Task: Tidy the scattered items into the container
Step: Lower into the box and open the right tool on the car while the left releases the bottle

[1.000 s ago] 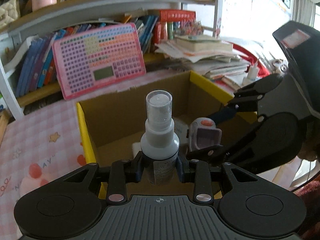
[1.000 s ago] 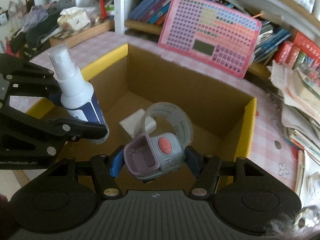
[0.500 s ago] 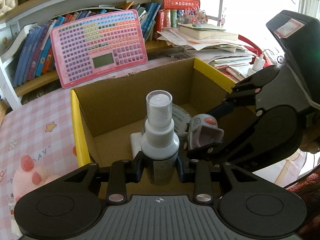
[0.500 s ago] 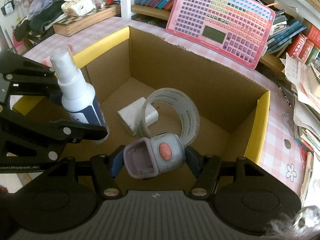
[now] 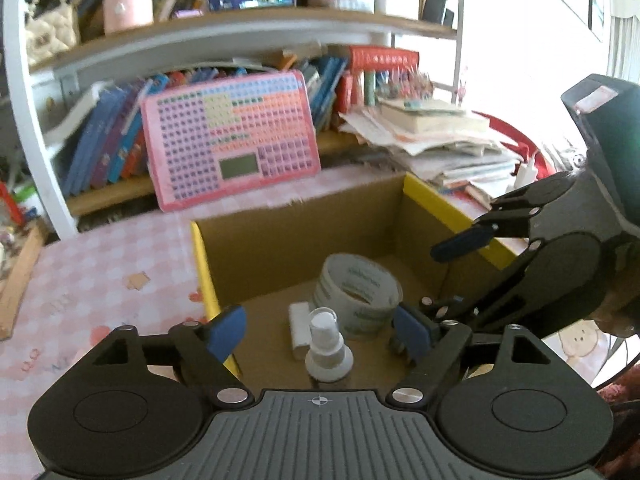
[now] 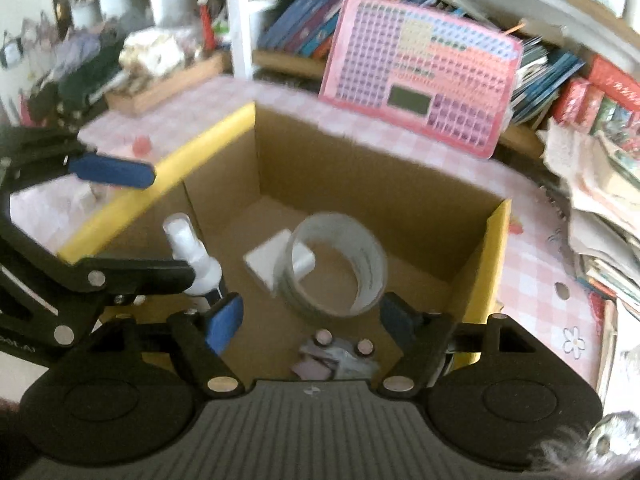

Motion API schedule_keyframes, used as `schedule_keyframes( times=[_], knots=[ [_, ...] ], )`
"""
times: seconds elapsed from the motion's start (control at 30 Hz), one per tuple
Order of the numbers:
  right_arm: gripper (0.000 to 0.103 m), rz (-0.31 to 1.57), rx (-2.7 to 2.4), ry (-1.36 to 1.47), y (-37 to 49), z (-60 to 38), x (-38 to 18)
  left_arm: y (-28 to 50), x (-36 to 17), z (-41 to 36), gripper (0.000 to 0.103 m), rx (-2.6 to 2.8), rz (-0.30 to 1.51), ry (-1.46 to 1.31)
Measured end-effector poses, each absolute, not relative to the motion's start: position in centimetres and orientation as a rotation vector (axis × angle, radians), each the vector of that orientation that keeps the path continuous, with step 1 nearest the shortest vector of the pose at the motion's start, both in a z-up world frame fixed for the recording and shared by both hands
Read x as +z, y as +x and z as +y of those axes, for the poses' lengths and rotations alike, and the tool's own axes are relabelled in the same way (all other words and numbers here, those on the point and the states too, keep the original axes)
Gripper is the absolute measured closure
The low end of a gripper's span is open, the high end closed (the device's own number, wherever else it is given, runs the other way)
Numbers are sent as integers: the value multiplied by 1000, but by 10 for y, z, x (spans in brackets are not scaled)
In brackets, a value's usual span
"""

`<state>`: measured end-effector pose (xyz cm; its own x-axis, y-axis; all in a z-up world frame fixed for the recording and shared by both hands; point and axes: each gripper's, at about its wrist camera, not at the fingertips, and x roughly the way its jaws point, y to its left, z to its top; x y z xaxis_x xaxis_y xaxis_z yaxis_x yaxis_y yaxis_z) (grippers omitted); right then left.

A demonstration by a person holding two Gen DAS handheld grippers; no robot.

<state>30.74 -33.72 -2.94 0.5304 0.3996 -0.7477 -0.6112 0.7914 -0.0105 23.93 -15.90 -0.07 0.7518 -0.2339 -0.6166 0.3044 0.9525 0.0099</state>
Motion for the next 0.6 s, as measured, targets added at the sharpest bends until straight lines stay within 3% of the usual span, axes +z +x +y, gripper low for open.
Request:
schedule_keyframes(
  times=[0.6],
  knots=[
    [29, 613, 376, -73, 225, -343, 9, 166, 31, -109, 15, -286, 507, 32]
  ],
)
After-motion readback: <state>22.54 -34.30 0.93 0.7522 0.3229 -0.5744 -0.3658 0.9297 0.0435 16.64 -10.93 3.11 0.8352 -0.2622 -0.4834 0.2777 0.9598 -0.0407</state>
